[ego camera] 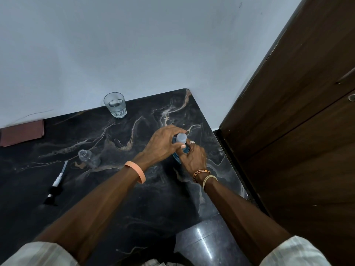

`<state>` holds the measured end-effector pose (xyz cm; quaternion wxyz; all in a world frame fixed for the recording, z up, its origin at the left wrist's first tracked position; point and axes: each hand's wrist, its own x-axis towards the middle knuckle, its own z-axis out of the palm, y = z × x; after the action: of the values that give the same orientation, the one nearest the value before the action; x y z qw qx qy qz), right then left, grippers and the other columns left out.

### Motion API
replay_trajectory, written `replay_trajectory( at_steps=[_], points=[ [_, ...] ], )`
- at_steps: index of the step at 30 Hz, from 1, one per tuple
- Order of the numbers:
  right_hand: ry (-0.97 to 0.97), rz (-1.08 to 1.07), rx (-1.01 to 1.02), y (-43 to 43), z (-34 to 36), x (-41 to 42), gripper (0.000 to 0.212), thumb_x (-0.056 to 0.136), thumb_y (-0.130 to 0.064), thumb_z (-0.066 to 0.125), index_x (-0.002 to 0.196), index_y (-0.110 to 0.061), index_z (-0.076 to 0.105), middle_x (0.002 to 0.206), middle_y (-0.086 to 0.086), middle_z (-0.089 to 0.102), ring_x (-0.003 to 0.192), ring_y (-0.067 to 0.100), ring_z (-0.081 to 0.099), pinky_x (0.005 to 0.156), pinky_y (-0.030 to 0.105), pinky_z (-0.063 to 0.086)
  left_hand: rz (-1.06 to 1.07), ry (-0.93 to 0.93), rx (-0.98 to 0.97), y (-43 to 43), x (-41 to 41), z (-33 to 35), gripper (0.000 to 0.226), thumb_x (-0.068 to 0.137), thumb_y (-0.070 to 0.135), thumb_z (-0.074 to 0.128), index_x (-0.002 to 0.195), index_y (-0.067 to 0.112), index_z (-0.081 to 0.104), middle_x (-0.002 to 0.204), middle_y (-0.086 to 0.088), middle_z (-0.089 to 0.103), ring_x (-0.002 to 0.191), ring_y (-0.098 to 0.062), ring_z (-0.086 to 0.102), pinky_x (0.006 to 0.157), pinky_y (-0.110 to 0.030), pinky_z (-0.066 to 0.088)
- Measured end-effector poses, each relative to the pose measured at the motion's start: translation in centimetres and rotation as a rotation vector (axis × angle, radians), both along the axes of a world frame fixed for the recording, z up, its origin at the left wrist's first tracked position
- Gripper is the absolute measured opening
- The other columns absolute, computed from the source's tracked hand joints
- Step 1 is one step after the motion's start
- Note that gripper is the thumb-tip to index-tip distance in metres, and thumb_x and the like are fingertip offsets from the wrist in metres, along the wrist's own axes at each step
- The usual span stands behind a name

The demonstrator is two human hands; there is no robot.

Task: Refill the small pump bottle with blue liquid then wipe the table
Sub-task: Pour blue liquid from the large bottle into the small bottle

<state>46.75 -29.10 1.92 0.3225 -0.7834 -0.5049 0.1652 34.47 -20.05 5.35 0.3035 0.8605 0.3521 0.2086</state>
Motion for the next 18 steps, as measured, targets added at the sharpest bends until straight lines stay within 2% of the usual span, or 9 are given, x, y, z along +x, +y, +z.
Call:
replay_trajectory(
  at_steps=[3,5,7,9,12,15,18],
  points=[
    [0.019,0.002,0.027,-0.02,-0.03,0.06,0.034,0.092,-0.049,0.054,0.107,-0.021,0.067,0.087,0.006,0.072,0.077,0.027,0.066,0.069,0.040,0.053,-0.045,0.042,-0.007,-0.09,0.13,0.15,0.057,0.083,0.030,0.076,0.137,0.022,0.056,0.139,0.001,0.058,0.128,-0.013,0.050,0.110,-0.025,0.031],
    [0.010,-0.012,-0.009,0.04,-0.11,0.04,0.039,0.093,-0.054,0.052,0.102,-0.019,0.067,0.080,0.006,0.070,0.071,0.026,0.065,0.066,0.041,0.053,-0.070,0.026,0.000,-0.13,0.12,0.17,0.045,0.088,0.026,0.071,0.132,0.020,0.062,0.133,-0.002,0.063,0.123,-0.015,0.055,0.108,-0.029,0.039],
    [0.003,-0.018,-0.027,0.06,-0.15,0.00,0.040,0.092,-0.054,0.054,0.101,-0.018,0.067,0.080,0.007,0.070,0.072,0.027,0.065,0.066,0.042,0.053,-0.030,0.019,0.002,-0.09,0.21,0.34,0.039,0.084,0.026,0.076,0.121,0.021,0.067,0.122,0.001,0.067,0.112,-0.013,0.060,0.102,-0.033,0.047],
    [-0.001,-0.014,-0.012,0.05,-0.03,0.05,0.037,0.091,-0.052,0.055,0.106,-0.020,0.067,0.085,0.007,0.071,0.076,0.028,0.066,0.068,0.041,0.053,0.002,0.034,-0.005,0.06,0.38,0.50,0.043,0.078,0.027,0.080,0.118,0.025,0.066,0.121,0.005,0.065,0.111,-0.010,0.058,0.102,-0.034,0.046],
    [0.017,-0.003,0.013,-0.08,0.12,0.09,0.035,0.091,-0.049,0.056,0.108,-0.020,0.067,0.085,0.005,0.071,0.075,0.027,0.066,0.068,0.039,0.053,-0.065,0.061,-0.022,0.01,0.33,0.38,0.057,0.079,0.023,0.077,0.133,0.024,0.060,0.137,0.003,0.057,0.126,-0.011,0.050,0.109,-0.026,0.034],
    [0.006,-0.030,-0.045,-0.12,0.15,-0.03,0.044,0.090,-0.056,0.052,0.097,-0.014,0.067,0.074,0.006,0.067,0.066,0.025,0.061,0.064,0.041,0.052,-0.049,0.037,-0.044,0.00,0.15,0.43,0.045,0.084,0.019,0.075,0.127,0.022,0.065,0.127,0.000,0.066,0.117,-0.014,0.059,0.106,-0.035,0.045],
    [0.005,-0.021,-0.031,-0.03,0.22,0.03,0.037,0.091,-0.051,0.055,0.101,-0.017,0.067,0.079,0.006,0.069,0.070,0.026,0.063,0.065,0.039,0.052,-0.031,0.065,-0.055,0.16,0.31,0.85,0.050,0.079,0.023,0.080,0.126,0.025,0.064,0.127,0.004,0.064,0.115,-0.010,0.057,0.106,-0.036,0.045]
  ],
)
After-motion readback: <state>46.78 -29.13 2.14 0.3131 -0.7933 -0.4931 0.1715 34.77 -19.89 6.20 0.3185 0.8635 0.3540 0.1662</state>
